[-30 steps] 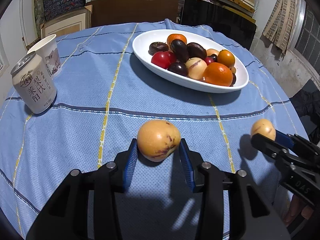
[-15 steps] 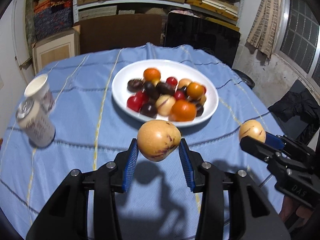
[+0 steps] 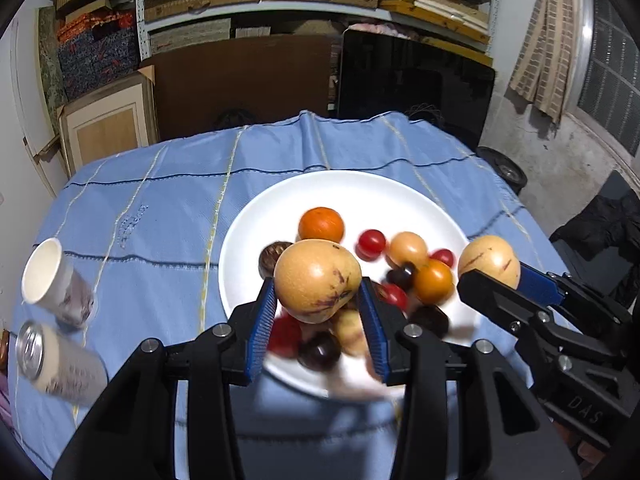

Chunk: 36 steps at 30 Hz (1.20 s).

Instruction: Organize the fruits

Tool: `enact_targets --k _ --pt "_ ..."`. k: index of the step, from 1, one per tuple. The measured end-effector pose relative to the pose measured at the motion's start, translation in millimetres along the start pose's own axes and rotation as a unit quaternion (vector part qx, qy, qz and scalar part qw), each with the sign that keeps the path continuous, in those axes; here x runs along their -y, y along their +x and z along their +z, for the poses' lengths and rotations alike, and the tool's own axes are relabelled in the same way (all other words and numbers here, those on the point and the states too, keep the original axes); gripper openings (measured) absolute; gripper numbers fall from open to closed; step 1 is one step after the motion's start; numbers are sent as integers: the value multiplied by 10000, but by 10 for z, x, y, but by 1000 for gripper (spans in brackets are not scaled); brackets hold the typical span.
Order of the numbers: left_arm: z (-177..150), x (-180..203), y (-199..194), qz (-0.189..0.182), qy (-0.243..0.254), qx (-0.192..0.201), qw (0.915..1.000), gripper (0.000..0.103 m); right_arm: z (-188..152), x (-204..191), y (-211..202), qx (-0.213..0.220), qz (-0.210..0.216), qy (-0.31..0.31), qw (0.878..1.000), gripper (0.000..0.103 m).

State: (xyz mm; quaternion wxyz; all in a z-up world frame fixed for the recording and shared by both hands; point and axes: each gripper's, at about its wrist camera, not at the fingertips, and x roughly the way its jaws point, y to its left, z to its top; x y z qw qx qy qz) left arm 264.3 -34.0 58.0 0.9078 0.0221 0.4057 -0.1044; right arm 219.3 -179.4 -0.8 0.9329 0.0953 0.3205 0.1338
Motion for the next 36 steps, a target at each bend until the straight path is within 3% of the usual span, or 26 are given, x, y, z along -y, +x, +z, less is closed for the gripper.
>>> enact_targets --k 11,12,13,17,20,28,29,36 --pt "179 -90 656 174 -116 -416 9989 42 138 134 610 -303 -596 -88 9977 46" --pt "178 -87 659 157 -134 -421 9989 43 134 147 586 -261 -592 -69 9979 49" --pt "179 -77 639 155 -135 -411 9989 52 133 163 541 -196 -569 -34 9982 50" --pt "186 -56 460 284 -109 -185 9994 75 146 185 341 -8 -515 -22 9987 54" --pt "165 -52 297 173 -140 -84 9997 77 107 188 130 132 -399 62 9991 61" --pt "-114 120 -208 170 -50 60 9998 87 -156 75 -393 229 -434 -38 9988 61" --pt "-163 142 -275 173 -52 82 9998 91 -205 40 -463 233 -472 -86 9986 64" --pt "-612 191 -737 250 -137 154 9995 95 -576 -65 -870 247 -627 -88 9977 90"
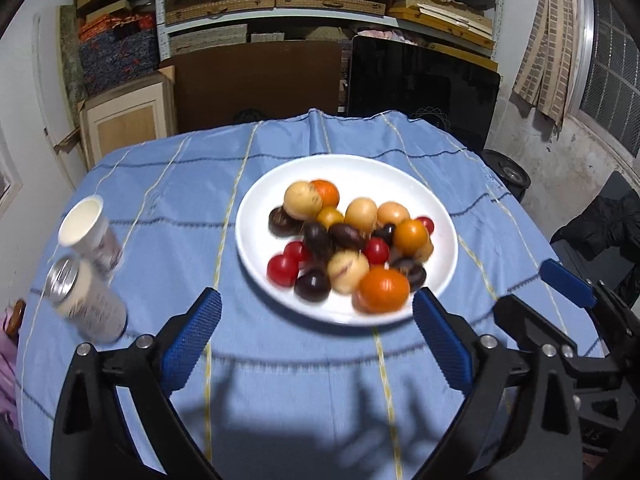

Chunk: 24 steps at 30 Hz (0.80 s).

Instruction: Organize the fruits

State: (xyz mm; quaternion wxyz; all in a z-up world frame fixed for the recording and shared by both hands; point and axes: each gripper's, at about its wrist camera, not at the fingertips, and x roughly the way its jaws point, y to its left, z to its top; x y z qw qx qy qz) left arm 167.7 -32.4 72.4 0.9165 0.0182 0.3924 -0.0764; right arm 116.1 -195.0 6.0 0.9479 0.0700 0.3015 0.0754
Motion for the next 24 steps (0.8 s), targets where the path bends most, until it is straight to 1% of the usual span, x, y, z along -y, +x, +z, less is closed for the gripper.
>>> enact_targets --k 1,3,4,6,9,13,19,24 --pt "-77 1 -64 22 -2 6 10000 95 -47 4 -45 -9 -6 18 10000 90" --pt "-195 2 -152 63 21 0 10000 96 -156 -2 -129 -49 -67 18 10000 96" --pt "-262 -1 -200 81 15 -2 10000 96 -209 -9 -164 -68 -96 6 9999 97" --pt "-372 -18 -263 83 3 -22 10000 97 -317 -48 -224 -111 -98 -58 9999 97" --pt "-566 -34 -337 188 -26 -99 9998 98 -434 -84 -302 -131 -129 -106 9998 97" --pt "-732 -58 -376 274 -68 -193 9994 98 -562 -113 -375 -205 -47 -109 9997 97" --pt "-911 -136 -441 302 -215 -279 9989 98 -675 -145 -431 -250 25 -92 9996 97" --pt "-983 -140 -472 366 -214 -305 9986 98 -749 -157 -439 -291 17 -83 9995 97"
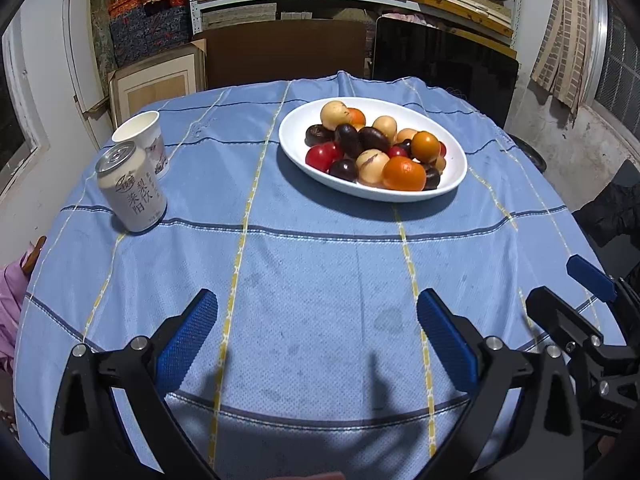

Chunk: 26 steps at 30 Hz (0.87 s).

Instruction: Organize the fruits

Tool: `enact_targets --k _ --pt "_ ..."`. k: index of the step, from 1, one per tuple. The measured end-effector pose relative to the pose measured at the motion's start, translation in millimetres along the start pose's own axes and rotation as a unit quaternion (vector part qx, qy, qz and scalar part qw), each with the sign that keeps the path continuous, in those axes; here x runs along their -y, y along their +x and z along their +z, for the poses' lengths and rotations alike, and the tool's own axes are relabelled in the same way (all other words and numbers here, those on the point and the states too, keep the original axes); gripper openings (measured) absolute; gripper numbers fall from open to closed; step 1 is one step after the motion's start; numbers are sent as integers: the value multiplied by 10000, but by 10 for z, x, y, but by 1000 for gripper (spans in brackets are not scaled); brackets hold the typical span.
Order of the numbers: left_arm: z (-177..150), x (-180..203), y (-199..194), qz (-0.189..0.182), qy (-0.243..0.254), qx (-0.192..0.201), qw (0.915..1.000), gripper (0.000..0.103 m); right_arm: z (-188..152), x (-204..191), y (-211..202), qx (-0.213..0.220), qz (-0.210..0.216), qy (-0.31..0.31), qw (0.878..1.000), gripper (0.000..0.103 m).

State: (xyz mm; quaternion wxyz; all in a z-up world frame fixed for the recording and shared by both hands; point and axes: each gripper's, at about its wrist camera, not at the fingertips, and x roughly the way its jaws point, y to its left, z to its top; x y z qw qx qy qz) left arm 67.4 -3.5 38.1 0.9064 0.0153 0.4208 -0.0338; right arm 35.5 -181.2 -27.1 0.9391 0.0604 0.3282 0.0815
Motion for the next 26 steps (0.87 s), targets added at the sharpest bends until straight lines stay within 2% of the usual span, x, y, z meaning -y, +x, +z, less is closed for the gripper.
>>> enact_targets --k 11,16,26 --pt "-57 32 -57 31 82 97 9999 98 -71 -10 53 -99 -72 -23 9999 97" --pt "-85 47 -21 -41 123 16 9999 98 -86 -20 103 -166 -76 -31 9998 97" --pt "-140 11 86 66 83 -121 9999 98 -117 -20 211 -281 -147 -47 9995 99"
